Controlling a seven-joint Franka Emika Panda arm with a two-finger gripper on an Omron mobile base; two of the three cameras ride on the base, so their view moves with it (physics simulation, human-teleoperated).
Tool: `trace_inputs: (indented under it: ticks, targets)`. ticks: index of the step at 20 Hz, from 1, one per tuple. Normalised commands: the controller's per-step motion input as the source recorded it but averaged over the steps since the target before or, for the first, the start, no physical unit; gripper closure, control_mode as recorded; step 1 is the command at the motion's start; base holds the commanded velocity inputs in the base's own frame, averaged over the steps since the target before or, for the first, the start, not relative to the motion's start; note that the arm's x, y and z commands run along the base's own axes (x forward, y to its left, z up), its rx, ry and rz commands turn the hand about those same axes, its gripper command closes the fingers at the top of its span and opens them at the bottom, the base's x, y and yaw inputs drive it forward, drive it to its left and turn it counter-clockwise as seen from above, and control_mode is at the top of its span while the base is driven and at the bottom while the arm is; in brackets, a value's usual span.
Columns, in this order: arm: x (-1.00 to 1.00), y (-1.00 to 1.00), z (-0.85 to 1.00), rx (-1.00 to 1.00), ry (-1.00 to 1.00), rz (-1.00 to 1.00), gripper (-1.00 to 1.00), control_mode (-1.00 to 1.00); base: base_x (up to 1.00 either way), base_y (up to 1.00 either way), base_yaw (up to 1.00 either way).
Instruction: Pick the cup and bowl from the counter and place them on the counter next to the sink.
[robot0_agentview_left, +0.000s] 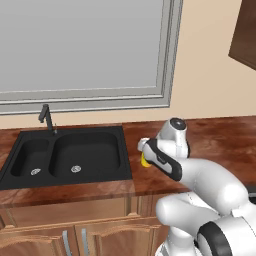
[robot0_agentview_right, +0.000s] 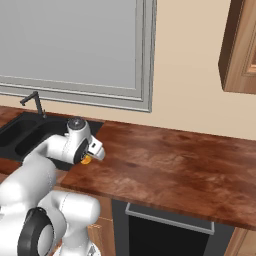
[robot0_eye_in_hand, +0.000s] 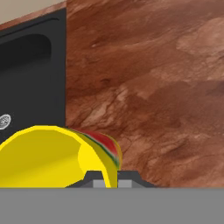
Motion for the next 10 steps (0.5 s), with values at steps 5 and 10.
trace_inputs:
  ticks: [5,10]
  targets:
    - [0.1,0.0,-0.33,0.0,0.0,0.0,1.0,-1.0,0.0,0.0,0.0]
    - [0.04,0.0,-0.18,0.0,0.0,0.0,1.0,-1.0,0.0,0.0,0.0]
